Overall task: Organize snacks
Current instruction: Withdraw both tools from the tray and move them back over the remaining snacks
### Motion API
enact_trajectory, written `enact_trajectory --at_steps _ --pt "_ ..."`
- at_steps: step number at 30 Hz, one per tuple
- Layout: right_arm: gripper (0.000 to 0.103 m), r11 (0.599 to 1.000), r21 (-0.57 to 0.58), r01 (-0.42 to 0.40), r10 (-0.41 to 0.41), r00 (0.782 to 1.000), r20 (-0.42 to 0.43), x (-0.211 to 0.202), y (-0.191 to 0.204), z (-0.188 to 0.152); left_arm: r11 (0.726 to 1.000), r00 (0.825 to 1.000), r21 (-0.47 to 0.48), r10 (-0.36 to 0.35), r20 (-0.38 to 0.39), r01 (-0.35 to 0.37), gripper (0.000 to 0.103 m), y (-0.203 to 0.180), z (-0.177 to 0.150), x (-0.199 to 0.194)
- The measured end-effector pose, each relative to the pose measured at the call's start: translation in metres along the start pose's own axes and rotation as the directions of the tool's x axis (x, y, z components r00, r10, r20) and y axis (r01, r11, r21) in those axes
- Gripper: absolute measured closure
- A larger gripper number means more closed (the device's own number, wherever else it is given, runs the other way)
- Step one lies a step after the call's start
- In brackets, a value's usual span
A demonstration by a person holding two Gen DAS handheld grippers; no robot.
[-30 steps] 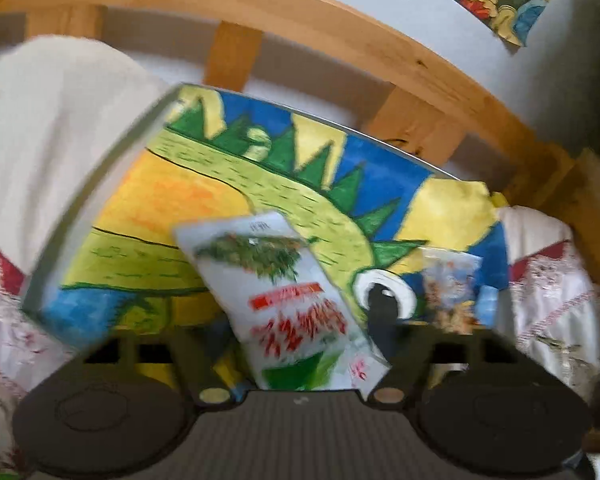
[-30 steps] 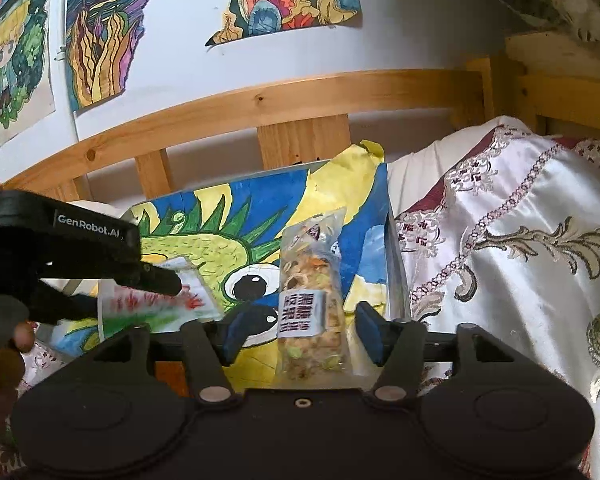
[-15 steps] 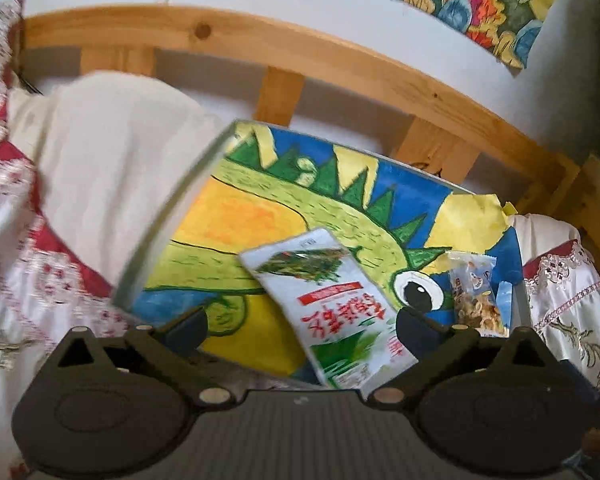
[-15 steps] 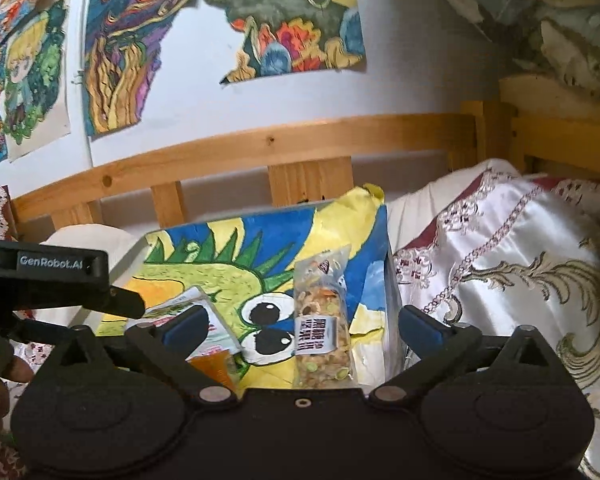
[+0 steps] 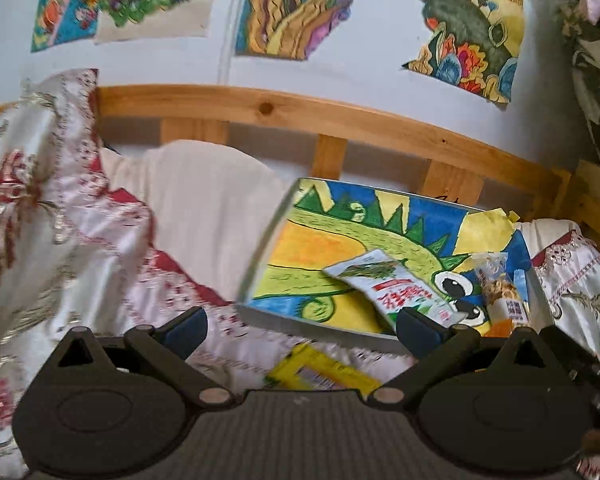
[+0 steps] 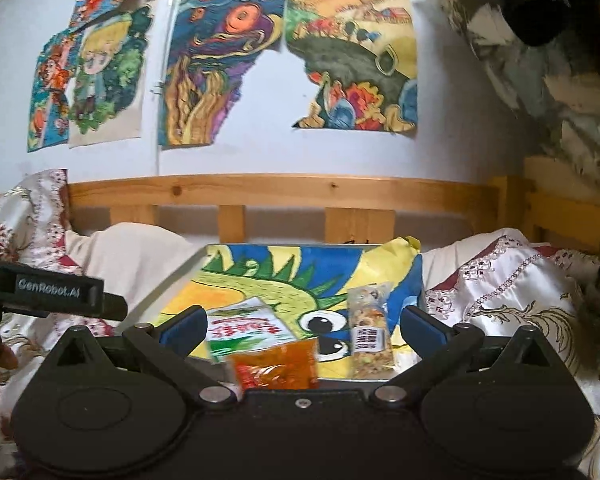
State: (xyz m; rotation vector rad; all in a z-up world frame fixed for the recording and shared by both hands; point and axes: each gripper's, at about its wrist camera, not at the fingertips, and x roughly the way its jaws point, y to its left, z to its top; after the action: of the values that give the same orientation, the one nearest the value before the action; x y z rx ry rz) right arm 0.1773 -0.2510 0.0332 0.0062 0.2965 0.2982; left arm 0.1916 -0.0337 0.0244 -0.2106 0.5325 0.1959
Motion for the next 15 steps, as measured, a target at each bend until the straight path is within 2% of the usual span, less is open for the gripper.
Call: enact_trajectory --at_steps 5,11,15 --pt "0.001 1.000 -0.008 -0.006 0.006 1.000 0.000 -0.026 0.014 0.000 1.000 1.000 -0.007 0.011 0.009 -0.011 0.001 0.019 -0.012 -0.025" --pt "0.001 1.000 0.020 -0.012 0.012 1.000 -0.015 -0.058 0.030 -0.005 0.998 1.000 -0.065 -0.007 0.003 0.007 0.001 0.043 -0.031 -0.051" --pt "0.001 0.999 0.042 -0.014 0.015 1.000 -0.023 -0.079 0.042 -0.009 0.998 1.000 -0.063 -0.015 0.002 0.015 0.001 0.055 -0.041 -0.066"
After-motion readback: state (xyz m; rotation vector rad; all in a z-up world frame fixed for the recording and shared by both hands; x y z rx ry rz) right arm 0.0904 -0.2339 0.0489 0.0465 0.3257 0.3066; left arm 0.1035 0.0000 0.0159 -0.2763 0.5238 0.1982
